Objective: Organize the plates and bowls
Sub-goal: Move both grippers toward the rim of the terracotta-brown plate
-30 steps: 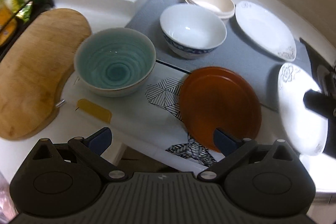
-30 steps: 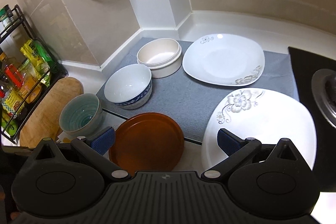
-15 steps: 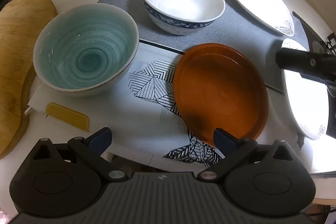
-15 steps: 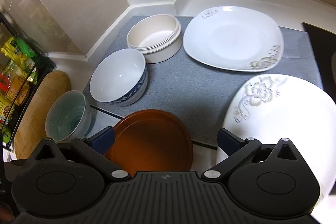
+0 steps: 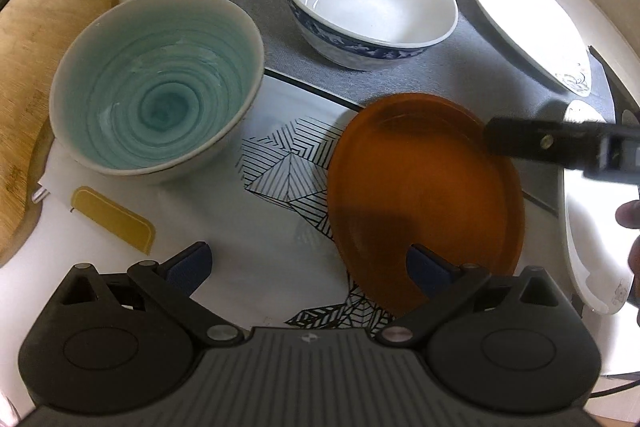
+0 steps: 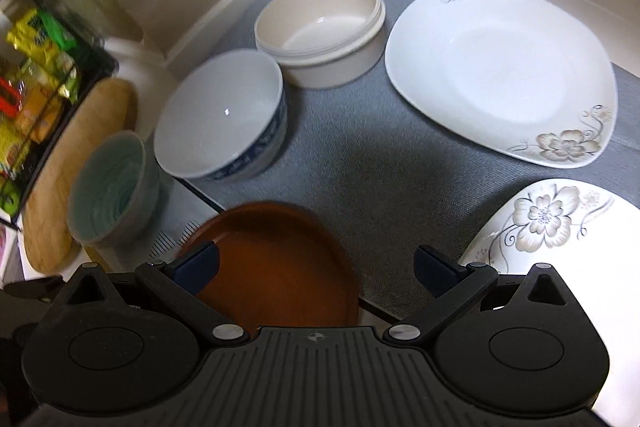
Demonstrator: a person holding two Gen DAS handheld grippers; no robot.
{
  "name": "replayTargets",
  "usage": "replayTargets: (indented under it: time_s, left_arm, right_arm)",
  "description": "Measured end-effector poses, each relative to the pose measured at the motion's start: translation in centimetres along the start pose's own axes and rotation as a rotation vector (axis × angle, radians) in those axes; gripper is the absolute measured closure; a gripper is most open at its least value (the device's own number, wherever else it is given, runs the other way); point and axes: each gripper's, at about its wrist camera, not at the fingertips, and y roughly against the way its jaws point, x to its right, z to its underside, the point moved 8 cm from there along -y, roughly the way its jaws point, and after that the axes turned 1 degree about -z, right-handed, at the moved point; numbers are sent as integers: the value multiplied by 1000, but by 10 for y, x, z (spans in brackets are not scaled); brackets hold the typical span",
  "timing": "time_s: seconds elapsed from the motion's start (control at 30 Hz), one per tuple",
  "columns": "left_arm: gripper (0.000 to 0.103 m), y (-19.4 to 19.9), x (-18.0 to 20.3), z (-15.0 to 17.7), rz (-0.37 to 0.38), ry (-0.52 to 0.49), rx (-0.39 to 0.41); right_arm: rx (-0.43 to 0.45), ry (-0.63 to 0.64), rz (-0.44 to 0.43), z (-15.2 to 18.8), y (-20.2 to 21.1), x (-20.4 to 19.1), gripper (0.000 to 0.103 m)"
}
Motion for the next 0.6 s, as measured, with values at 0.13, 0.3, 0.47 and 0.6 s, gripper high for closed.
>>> replayTargets:
  time_s: [0.13, 0.3, 0.47, 0.6]
  left_arm:
    - [0, -3, 5, -2, 14, 22, -10]
    - [0, -4, 11, -6, 72, 63, -20]
    - [0, -5, 10, -3, 91, 96, -11]
    - [1, -6, 9, -5, 110, 116, -4]
  right_arm:
    - [-42, 16, 4, 0, -11, 6, 0]
    - [-64, 46, -21, 1, -18, 5, 0]
    - [-103, 107, -18, 2, -25, 2, 0]
    - [-123, 124, -13, 4, -30, -1, 0]
